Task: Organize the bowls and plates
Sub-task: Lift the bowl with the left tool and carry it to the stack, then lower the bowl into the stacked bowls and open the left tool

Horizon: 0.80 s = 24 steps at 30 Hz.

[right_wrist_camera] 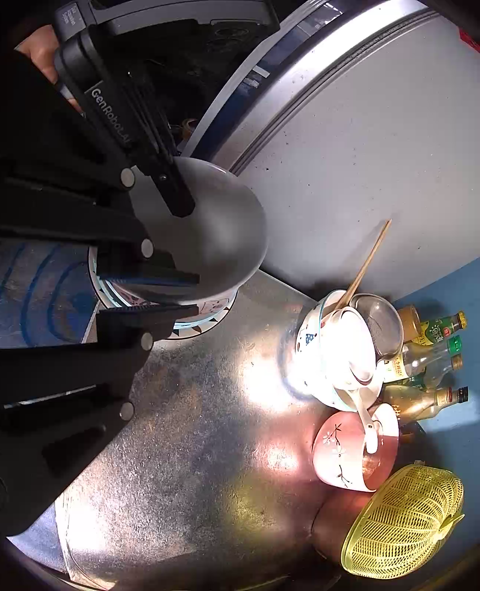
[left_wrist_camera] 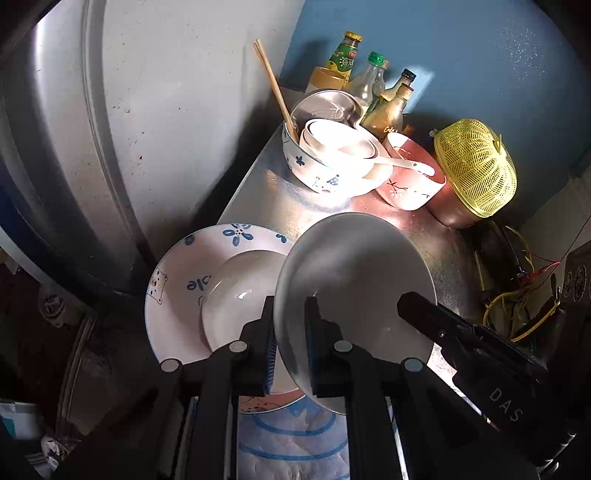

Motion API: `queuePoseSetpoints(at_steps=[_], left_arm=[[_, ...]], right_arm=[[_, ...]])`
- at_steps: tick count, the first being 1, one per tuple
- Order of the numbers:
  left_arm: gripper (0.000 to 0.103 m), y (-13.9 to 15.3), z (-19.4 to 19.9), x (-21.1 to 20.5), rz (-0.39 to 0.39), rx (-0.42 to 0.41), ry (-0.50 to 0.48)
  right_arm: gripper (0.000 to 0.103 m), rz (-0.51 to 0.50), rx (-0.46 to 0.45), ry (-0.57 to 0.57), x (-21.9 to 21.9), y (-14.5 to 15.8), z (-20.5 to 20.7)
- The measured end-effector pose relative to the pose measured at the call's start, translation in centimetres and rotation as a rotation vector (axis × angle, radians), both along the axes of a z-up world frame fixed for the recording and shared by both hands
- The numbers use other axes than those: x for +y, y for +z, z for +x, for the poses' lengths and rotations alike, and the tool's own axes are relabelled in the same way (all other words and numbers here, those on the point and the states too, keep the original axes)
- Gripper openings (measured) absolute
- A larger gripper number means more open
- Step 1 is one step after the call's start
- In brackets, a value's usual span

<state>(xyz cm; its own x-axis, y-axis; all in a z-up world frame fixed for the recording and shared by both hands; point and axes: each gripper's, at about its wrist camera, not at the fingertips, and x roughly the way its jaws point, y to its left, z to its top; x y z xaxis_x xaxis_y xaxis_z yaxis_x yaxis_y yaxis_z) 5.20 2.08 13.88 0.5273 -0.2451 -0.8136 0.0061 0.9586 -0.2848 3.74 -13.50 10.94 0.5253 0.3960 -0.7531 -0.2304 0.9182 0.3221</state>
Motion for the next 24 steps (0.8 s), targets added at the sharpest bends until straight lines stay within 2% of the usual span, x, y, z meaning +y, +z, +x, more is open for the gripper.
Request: queuePoseSetpoints(at_steps=[9, 21, 23, 24], left_arm=[[0.012, -1.9, 0.0, 1.7, 0.047, 0.037, 0.057], [0.014, -3.2, 0.2, 1.1, 0.065, 0.066, 0.071], [0.025, -3.1, 0.2, 1.3, 0.048, 0.065, 0.072], [0.027, -3.0, 0.2, 1.3, 0.038, 0.064, 0.069]], right_arm=[[0.01, -0.004, 0.043, 0.065, 3.0, -2.1, 0.8], [0.01, -0.035, 0.093, 0.082, 3.2, -4.1, 1.6], [0.011, -0.034, 0.1, 0.085, 3.2, -4.3, 1.7], [0.012, -0.037, 0.1, 0.083, 3.1, -4.3, 1.7]])
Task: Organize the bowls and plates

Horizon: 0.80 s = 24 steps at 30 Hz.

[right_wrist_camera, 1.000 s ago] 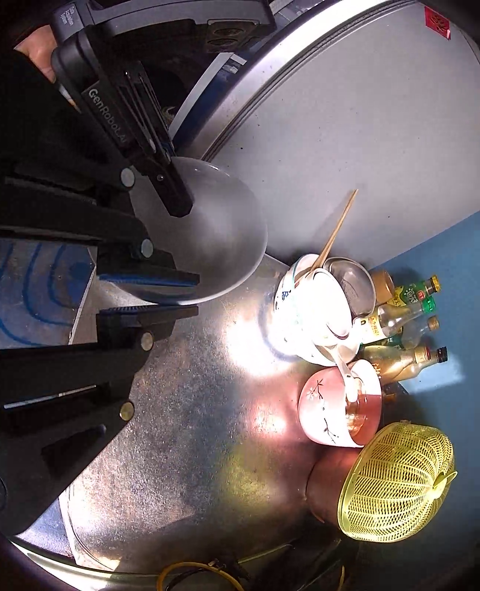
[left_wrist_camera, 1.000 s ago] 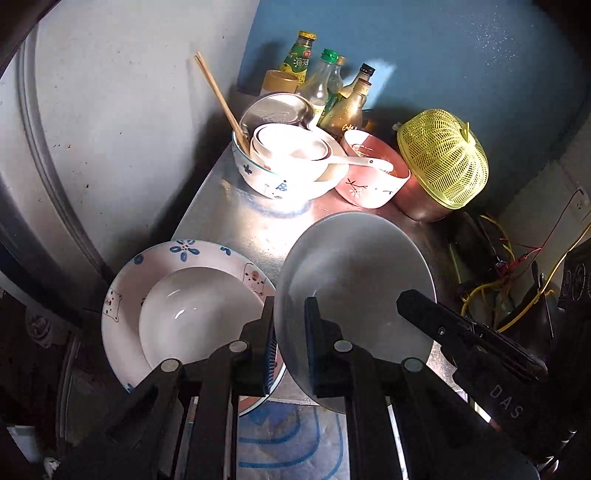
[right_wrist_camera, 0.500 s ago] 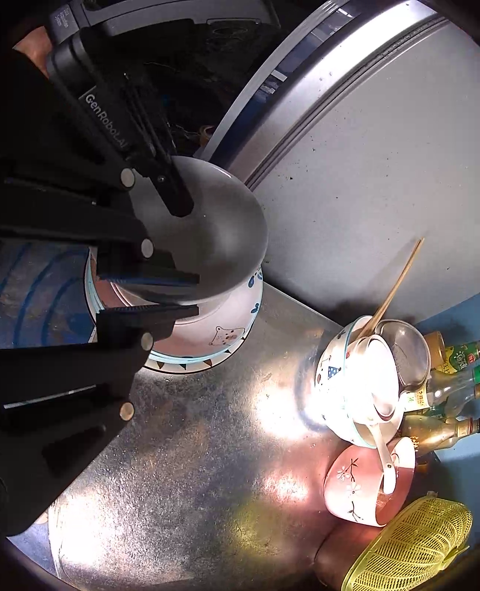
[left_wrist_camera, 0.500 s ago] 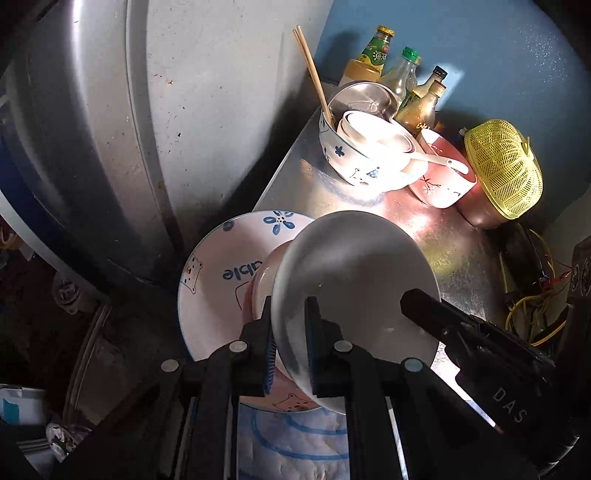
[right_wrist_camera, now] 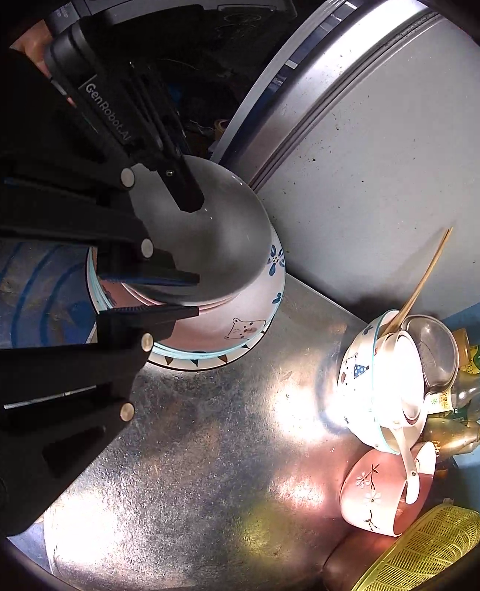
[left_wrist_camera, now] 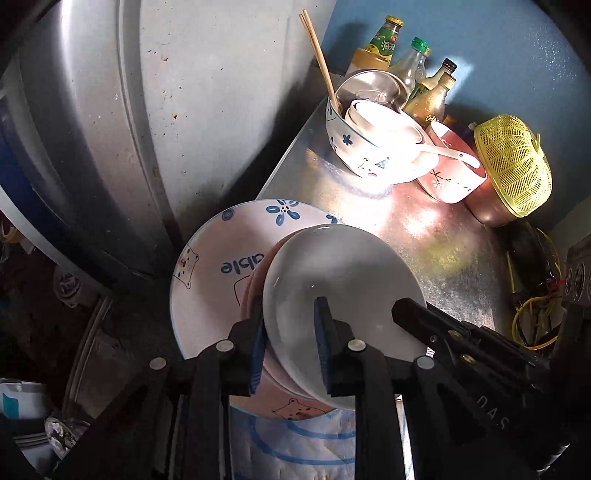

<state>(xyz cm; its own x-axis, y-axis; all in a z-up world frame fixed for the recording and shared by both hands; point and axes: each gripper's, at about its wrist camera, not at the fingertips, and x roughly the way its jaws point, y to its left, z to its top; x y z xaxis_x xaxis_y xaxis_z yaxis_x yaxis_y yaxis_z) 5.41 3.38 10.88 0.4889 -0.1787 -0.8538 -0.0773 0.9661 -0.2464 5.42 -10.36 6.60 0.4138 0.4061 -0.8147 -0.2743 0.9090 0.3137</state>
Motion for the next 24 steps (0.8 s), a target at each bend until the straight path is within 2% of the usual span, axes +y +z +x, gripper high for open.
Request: queuePoseSetpoints(at_steps=[5, 10, 11, 14, 19, 20, 21, 22, 24], left_arm=[[0.052, 0.6, -0.1, -0.8, -0.014, -0.014, -0.03], [0.068, 1.4, -0.4, -0.7, -0.046, -0.04, -0.027], [0.075, 1.6, -0.4, -0.7, -0.045, -0.047, -0.025], [0.087, 2.3, -0.9, -0.5, -0.06, -0.08, -0.016], [0.092, 2.9, -1.2, -0.2, -0.053, -0.093, -0.006], [0.098, 2.9, -1.3, -0.1, -0.05, -0.09, -0.002], [0.1, 2.9, -1.5, 0.0, -0.05, -0.092, 0.002], [0.102, 3.0, -1.6, 0.1, -0.048, -0.096, 0.008], [0.102, 3.1, -1.8, 0.6, -0.053, -0.104, 0.019]], right_arm=[[0.012, 0.002, 0.007, -0.005, -0.3, 0.3, 0.2], [0.012, 0.008, -0.012, -0.025, -1.2, 1.0, 0.0], [0.012, 0.011, -0.015, -0.031, -1.4, 1.2, -0.1], [0.012, 0.017, -0.02, -0.044, -2.1, 1.6, -0.2], [0.013, 0.025, -0.023, -0.068, -2.8, 2.1, -0.4], [0.013, 0.025, -0.024, -0.068, -2.9, 2.2, -0.5], [0.018, 0.024, -0.024, -0.069, -2.9, 2.3, -0.5], [0.037, 0.025, -0.024, -0.07, -2.9, 2.4, -0.6], [0.067, 0.034, -0.032, -0.087, -3.3, 2.5, -0.9]])
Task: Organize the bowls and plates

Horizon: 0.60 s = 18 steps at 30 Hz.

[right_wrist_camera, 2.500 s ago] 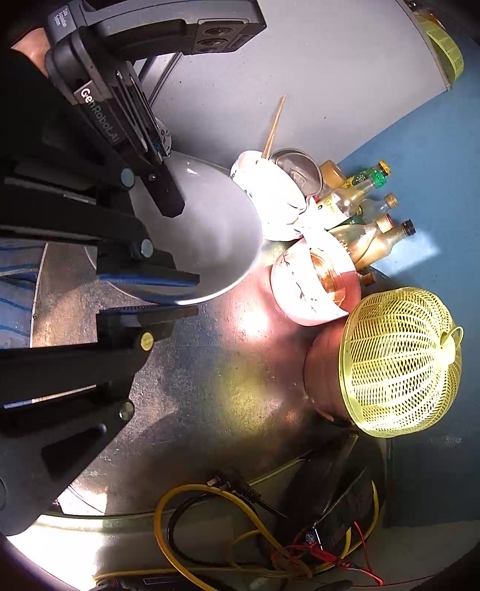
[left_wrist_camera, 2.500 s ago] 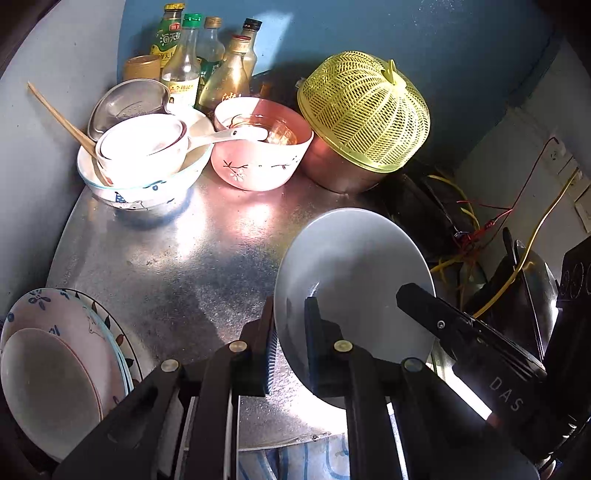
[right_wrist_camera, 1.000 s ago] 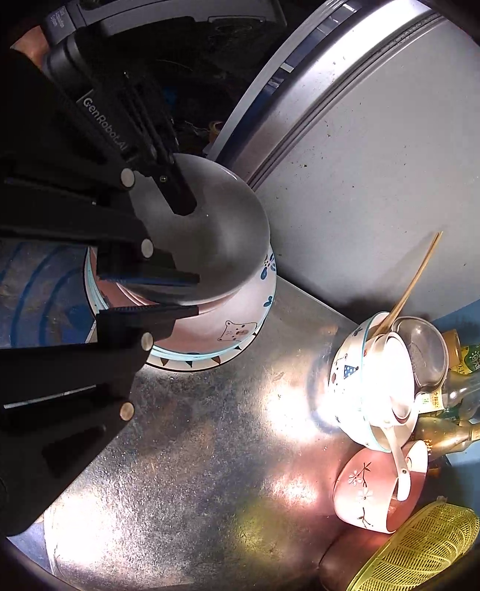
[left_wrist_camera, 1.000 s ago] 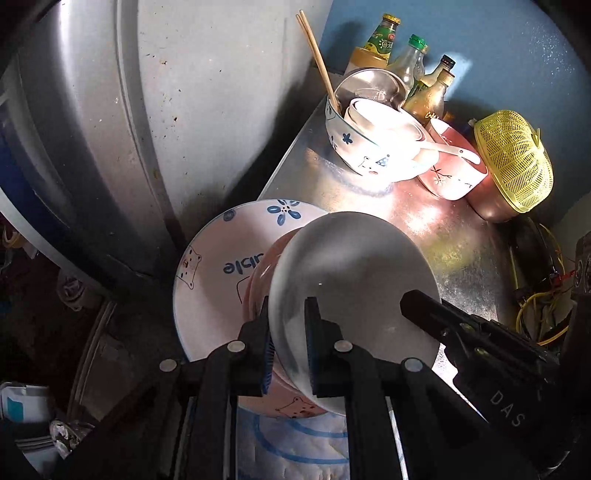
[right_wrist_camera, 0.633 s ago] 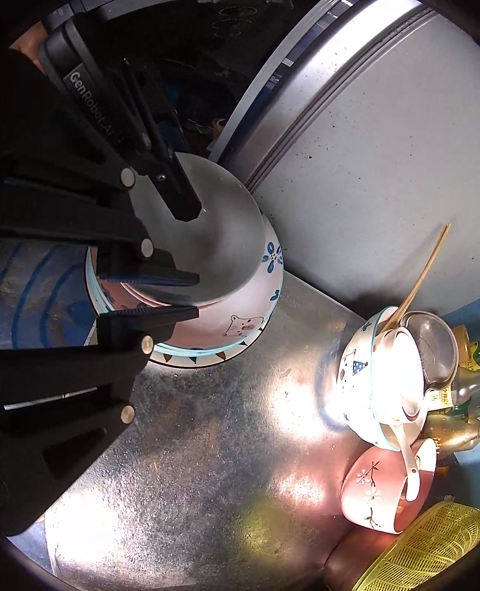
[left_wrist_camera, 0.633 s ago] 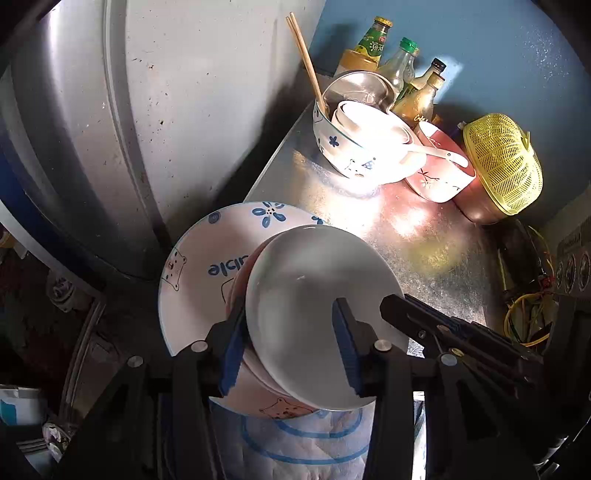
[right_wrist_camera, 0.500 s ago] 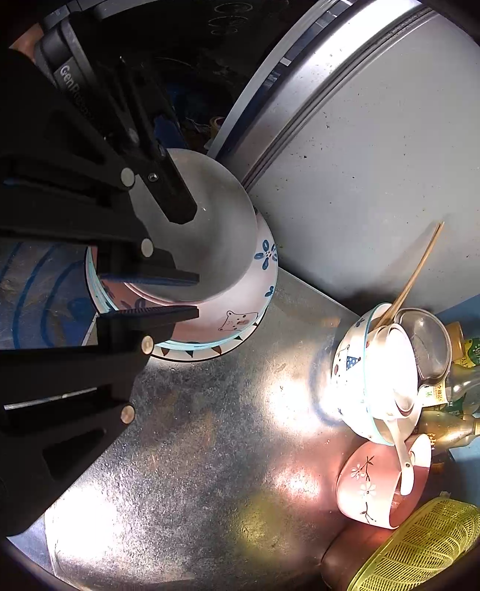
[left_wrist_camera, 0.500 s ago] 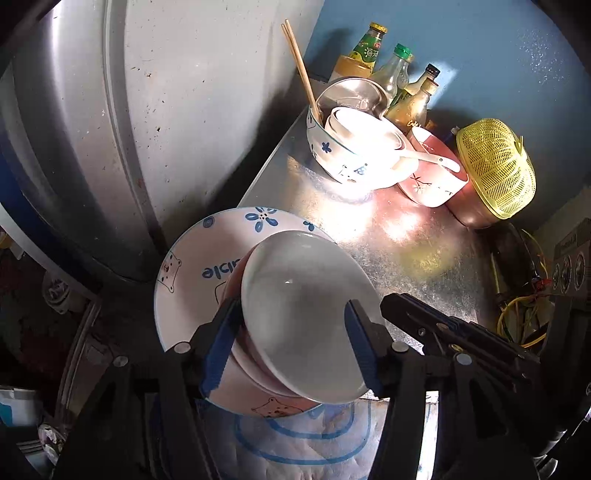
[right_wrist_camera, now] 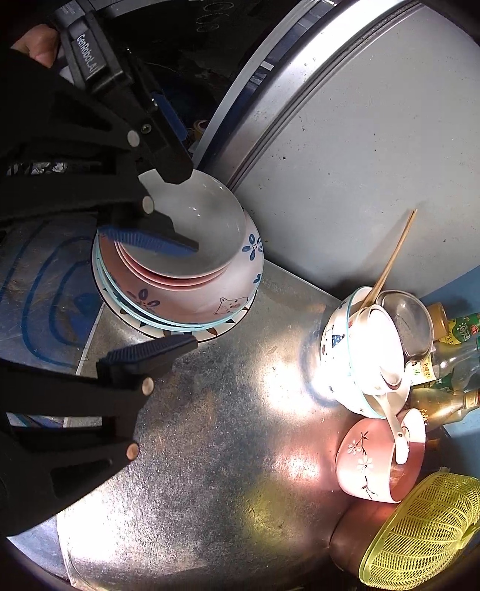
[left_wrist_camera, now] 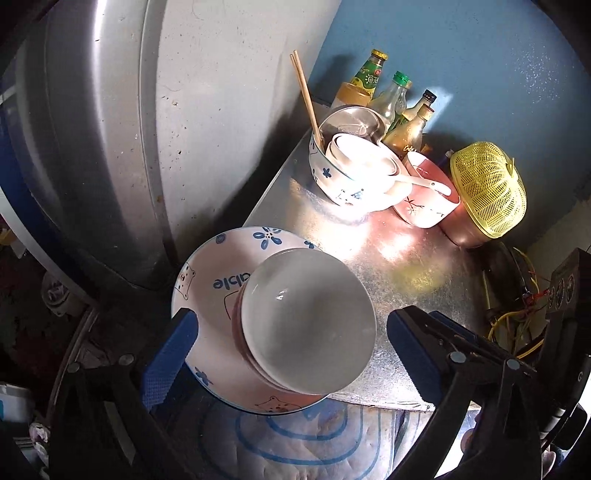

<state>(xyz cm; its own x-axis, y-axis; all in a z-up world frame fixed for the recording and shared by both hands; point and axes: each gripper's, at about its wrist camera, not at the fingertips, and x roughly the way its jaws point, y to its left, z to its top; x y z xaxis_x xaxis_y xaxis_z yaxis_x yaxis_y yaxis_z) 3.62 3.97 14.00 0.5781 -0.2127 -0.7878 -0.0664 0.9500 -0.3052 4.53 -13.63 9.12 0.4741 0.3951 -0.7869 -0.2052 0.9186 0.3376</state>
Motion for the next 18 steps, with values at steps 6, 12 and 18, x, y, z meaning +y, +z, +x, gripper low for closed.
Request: queuePoseSetpoints(at_steps=[6, 12, 18], left_arm=[[0.102, 0.2, -0.7, 0.6, 0.022, -0.008, 0.006], [0.102, 0.2, -1.7, 1.1, 0.046, -0.006, 0.016], [0.102, 0.1, -2.7, 1.7, 0.044, -0.012, 0.023]], right_arm=[[0.093, 0.017, -0.006, -0.039, -1.3, 0.2, -0.6], [0.103, -0.008, -0.014, -0.059, -1.6, 0.4, -1.2], [0.103, -0.018, -0.025, -0.056, -1.4, 0.6, -2.2]])
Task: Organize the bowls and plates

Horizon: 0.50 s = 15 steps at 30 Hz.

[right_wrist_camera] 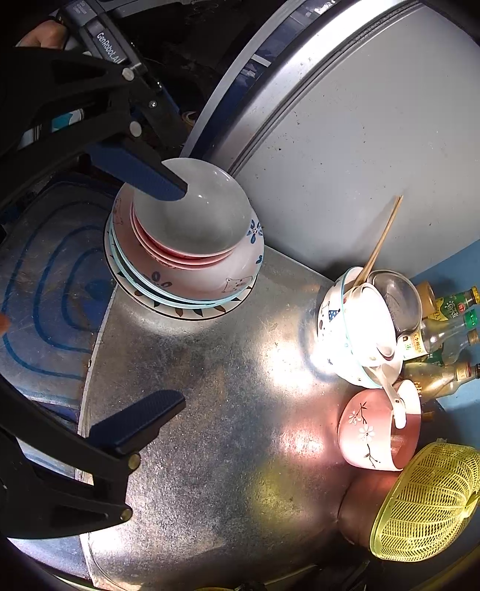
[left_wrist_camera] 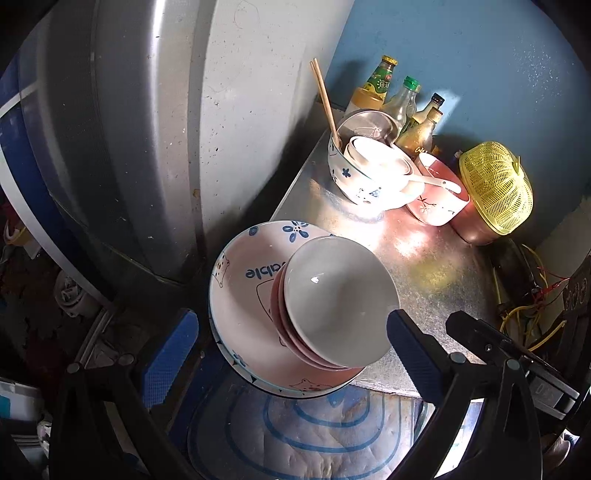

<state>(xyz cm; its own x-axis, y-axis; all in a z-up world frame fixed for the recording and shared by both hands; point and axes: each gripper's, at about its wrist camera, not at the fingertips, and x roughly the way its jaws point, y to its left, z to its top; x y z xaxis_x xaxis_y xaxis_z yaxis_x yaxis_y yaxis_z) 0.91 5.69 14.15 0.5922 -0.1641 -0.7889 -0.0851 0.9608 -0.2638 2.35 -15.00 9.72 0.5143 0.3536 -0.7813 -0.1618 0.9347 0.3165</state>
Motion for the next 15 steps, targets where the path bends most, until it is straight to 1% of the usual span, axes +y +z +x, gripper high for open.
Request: queuePoseSetpoints(at_steps=[15], left_arm=[[0.102, 0.2, -1.8, 0.9, 0.0, -0.011, 0.006]], right_arm=[[0.103, -0.022, -0.001, -0.02, 0.3, 0.3, -2.1]])
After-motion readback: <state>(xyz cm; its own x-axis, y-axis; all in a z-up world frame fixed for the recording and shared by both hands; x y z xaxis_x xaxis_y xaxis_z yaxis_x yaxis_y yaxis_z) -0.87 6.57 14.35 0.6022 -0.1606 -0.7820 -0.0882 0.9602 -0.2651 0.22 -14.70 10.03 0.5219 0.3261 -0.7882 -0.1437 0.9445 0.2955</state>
